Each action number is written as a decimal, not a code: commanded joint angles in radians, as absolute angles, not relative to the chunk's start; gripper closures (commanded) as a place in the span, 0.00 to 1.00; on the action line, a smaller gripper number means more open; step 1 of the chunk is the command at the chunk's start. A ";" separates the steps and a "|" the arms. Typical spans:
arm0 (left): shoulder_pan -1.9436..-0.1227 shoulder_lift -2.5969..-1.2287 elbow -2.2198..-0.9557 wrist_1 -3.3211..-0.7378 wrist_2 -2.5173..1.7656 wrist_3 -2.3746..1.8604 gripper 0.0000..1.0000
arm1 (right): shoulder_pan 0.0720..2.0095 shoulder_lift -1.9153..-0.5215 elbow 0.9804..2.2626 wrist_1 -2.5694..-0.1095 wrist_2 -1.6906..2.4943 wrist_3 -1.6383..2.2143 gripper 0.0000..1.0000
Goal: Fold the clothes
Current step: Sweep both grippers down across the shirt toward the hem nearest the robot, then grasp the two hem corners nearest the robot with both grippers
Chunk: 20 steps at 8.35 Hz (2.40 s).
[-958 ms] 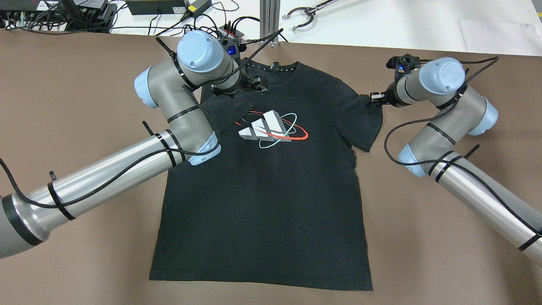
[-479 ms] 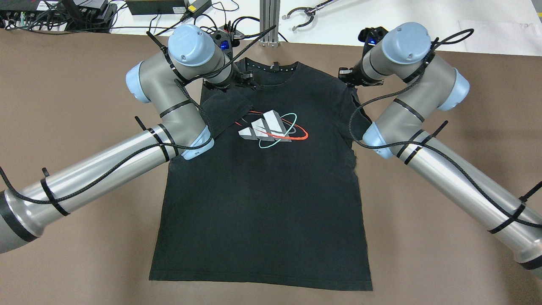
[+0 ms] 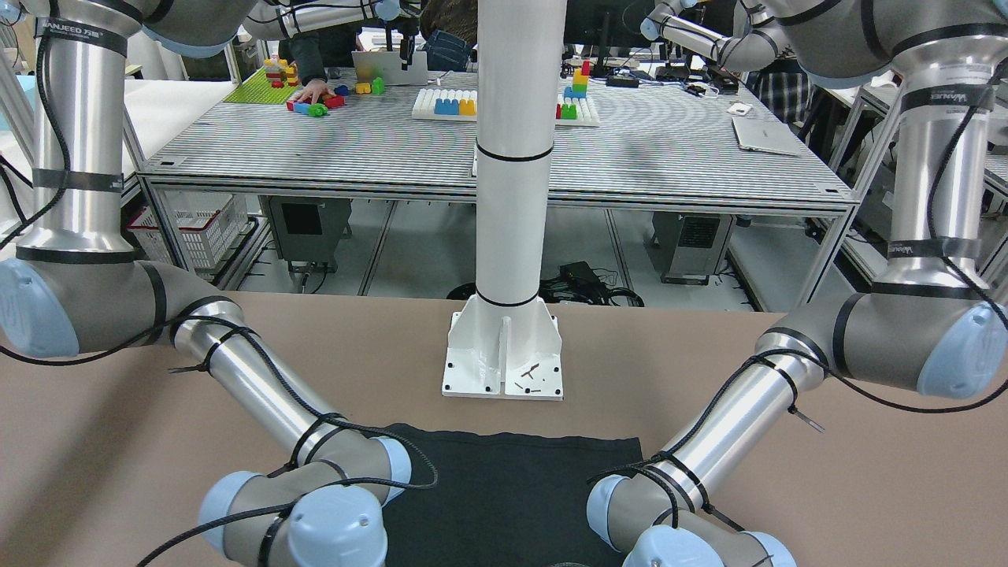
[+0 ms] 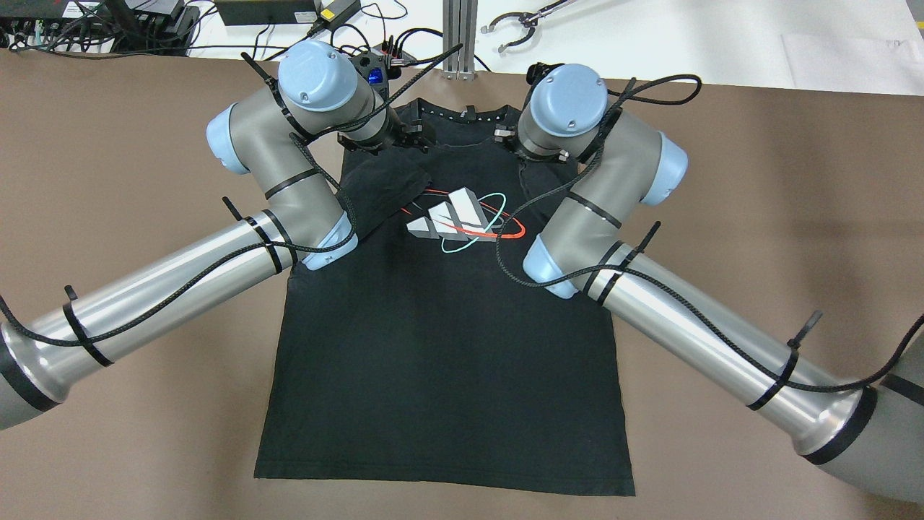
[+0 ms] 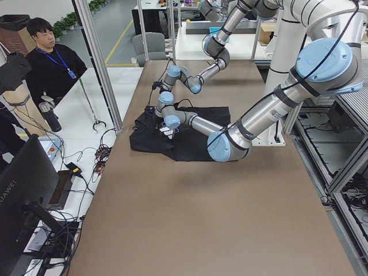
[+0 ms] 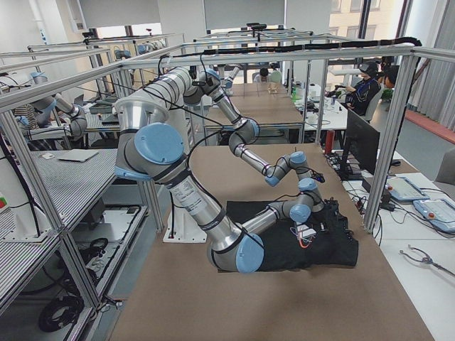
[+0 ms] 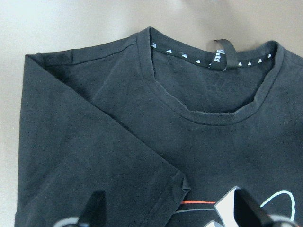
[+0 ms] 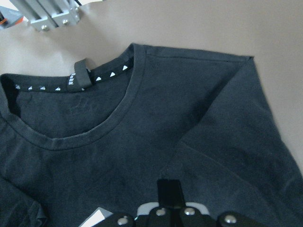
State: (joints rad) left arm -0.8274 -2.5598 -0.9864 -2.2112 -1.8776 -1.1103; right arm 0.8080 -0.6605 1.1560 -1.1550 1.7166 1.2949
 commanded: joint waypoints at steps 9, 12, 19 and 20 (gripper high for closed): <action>-0.781 -2.405 -1.248 -2.212 -1.884 -1.288 0.05 | 0.697 -0.838 1.421 -1.166 1.626 1.351 0.06; -0.633 -2.064 -1.689 -2.210 -1.774 -1.506 0.05 | 0.568 -1.165 1.861 -1.207 1.641 1.475 0.08; -0.176 -1.585 -2.075 -2.242 -1.424 -1.808 0.05 | 0.129 -1.702 2.095 -0.800 1.309 1.949 0.08; -0.128 -1.541 -2.063 -2.275 -1.375 -1.810 0.05 | 0.082 -1.741 2.097 -0.767 1.246 1.976 0.07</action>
State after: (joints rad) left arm -0.2366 -1.6440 -2.0500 -2.2280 -1.4740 -1.7908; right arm 0.1834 -1.6036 2.0923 -0.9177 1.3578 1.9184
